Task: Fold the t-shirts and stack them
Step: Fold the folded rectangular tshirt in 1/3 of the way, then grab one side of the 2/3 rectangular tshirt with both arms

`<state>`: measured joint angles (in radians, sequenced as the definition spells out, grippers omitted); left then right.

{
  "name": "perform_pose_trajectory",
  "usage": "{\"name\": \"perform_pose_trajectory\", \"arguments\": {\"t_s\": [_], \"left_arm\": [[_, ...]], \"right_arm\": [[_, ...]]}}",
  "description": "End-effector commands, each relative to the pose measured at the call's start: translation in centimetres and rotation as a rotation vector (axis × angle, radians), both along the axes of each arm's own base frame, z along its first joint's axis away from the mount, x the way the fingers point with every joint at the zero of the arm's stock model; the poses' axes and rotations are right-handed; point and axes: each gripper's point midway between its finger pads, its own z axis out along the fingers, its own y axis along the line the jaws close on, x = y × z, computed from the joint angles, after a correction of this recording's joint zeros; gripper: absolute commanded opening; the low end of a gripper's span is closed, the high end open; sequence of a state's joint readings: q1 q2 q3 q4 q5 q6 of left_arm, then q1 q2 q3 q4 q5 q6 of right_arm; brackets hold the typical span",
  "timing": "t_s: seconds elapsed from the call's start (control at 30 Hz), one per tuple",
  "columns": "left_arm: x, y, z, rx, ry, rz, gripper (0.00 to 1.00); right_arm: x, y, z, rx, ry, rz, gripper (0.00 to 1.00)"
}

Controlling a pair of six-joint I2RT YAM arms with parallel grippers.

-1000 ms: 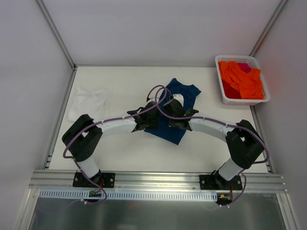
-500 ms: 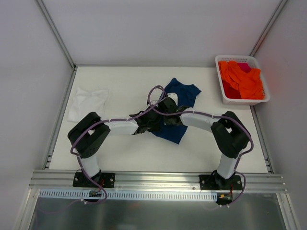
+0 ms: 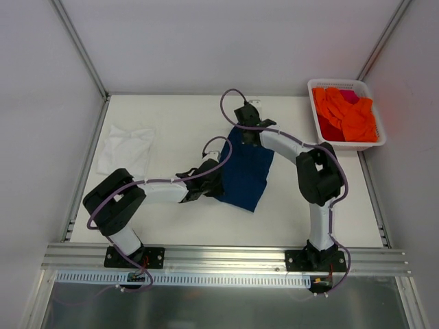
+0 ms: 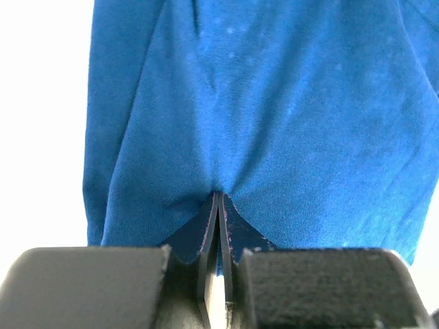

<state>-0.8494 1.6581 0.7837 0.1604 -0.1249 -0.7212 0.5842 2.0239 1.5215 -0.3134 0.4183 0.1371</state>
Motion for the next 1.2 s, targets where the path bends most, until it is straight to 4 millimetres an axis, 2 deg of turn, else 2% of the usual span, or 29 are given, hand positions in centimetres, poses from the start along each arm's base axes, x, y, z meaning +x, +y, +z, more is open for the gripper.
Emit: {"name": "perform_pose_trajectory", "arguments": {"t_s": [0.0, 0.07, 0.1, 0.13, 0.17, 0.2, 0.23, 0.33, 0.37, 0.4, 0.43, 0.47, 0.5, 0.53, 0.57, 0.6, 0.63, 0.67, 0.7, 0.73, 0.8, 0.83, 0.9, 0.93, 0.97, 1.0, 1.03, 1.07, 1.17], "left_arm": [[-3.1, 1.8, -1.4, 0.069, 0.066, -0.014, 0.0], [-3.6, 1.8, -1.4, 0.073, 0.065, -0.021, 0.0], [-3.7, 1.7, -1.2, 0.067, 0.059, -0.021, 0.0], [-3.9, 1.6, -1.2, 0.066, 0.061, -0.017, 0.0], [-4.2, 1.4, -1.0, 0.065, 0.056, -0.025, 0.0], [-4.3, 1.3, -1.1, 0.071, 0.049, -0.019, 0.0], [-4.4, 1.0, -0.9, 0.065, 0.046, -0.019, 0.0], [-5.6, -0.6, -0.7, 0.073, 0.028, -0.032, 0.0], [-5.9, -1.1, -0.5, 0.071, 0.022, -0.038, 0.0], [-7.0, -2.0, -0.5, 0.075, 0.018, -0.063, 0.0], [-7.0, -2.7, -0.4, 0.075, 0.009, -0.05, 0.0], [-7.4, -3.3, -0.4, 0.071, 0.012, -0.053, 0.0], [-8.1, -4.2, -0.4, 0.063, 0.024, -0.067, 0.0], [-8.3, -4.7, -0.3, 0.058, 0.026, -0.071, 0.0], [-8.5, -5.1, -0.3, 0.058, 0.027, -0.079, 0.0], [-8.8, -5.9, -0.1, 0.057, 0.02, -0.094, 0.0], [-8.7, -6.0, 0.0, 0.068, 0.007, -0.088, 0.0], [-8.8, -5.6, -0.3, 0.093, 0.009, -0.089, 0.0], [-8.8, -5.7, -0.2, 0.098, 0.006, -0.087, 0.0], [-8.7, -5.7, 0.1, 0.104, -0.003, -0.089, 0.0], [-8.1, -4.7, 0.9, 0.141, -0.036, -0.066, 0.0], [-7.9, -4.3, 1.3, 0.157, -0.056, -0.064, 0.0], [-7.2, -3.1, 3.1, 0.178, -0.11, -0.038, 0.0], [-7.0, -2.7, 3.6, 0.183, -0.127, -0.033, 0.11], [-6.9, -2.2, 4.2, 0.187, -0.142, -0.025, 0.29], [-6.7, -1.6, 5.5, 0.176, -0.168, -0.012, 0.68], [-6.8, -1.0, 5.7, 0.178, -0.173, -0.011, 0.84], [-6.9, -0.7, 6.7, 0.152, -0.187, -0.005, 0.99], [-7.6, 0.6, 6.4, 0.14, -0.174, 0.001, 0.99]], "right_arm": [[3.4, -2.2, 4.5, -0.079, -0.071, -0.012, 0.0], [4.3, -2.7, 6.2, -0.09, -0.086, -0.017, 0.01], [5.0, -2.7, 7.9, -0.077, -0.112, -0.021, 0.0], [4.8, -2.9, 8.2, -0.083, -0.105, -0.022, 0.01], [4.5, -3.0, 9.7, -0.082, -0.126, -0.001, 0.0], [4.1, -3.0, 10.2, -0.068, -0.13, 0.005, 0.01], [3.0, -3.1, 11.1, -0.034, -0.132, 0.017, 0.01], [0.6, -3.0, 11.7, 0.044, -0.12, 0.014, 0.0], [-1.0, -3.4, 10.1, 0.04, -0.082, 0.014, 0.01], [-2.2, -3.7, 11.9, 0.062, -0.118, 0.018, 0.0], [-3.1, -3.9, 11.9, 0.069, -0.122, 0.016, 0.01], [-4.7, -4.6, 10.3, 0.053, -0.085, 0.016, 0.0], [-5.9, -5.0, 11.6, 0.078, -0.107, 0.013, 0.0], [-6.8, -5.3, 11.6, 0.082, -0.102, 0.011, 0.0], [-8.2, -5.8, 10.4, 0.074, -0.069, 0.008, 0.0], [-9.4, -6.1, 11.3, 0.096, -0.086, 0.006, 0.0], [-10.2, -6.5, 11.4, 0.092, -0.092, 0.001, 0.01], [-11.5, -6.8, 10.5, 0.079, -0.074, 0.008, 0.01], [-12.3, -7.0, 10.5, 0.088, -0.076, -0.001, 0.01], [-13.2, -7.3, 11.5, 0.108, -0.105, 0.004, 0.01], [-15.2, -7.8, 10.7, 0.113, -0.077, 0.009, 0.0], [-16.1, -7.9, 11.5, 0.149, -0.095, 0.002, 0.01], [-18.0, -8.4, 10.1, 0.146, -0.065, 0.008, 0.11], [-18.8, -8.7, 10.6, 0.18, -0.084, -0.002, 0.3], [-19.5, -8.7, 10.4, 0.195, -0.08, 0.002, 0.41], [-20.2, -8.6, 10.0, 0.207, -0.071, 0.014, 0.52], [-21.3, -8.4, 8.6, 0.226, -0.033, 0.027, 0.66], [-22.0, -8.1, 8.8, 0.26, -0.04, 0.045, 0.72], [-24.2, -7.7, 6.5, 0.319, 0.012, 0.05, 0.78]]}}
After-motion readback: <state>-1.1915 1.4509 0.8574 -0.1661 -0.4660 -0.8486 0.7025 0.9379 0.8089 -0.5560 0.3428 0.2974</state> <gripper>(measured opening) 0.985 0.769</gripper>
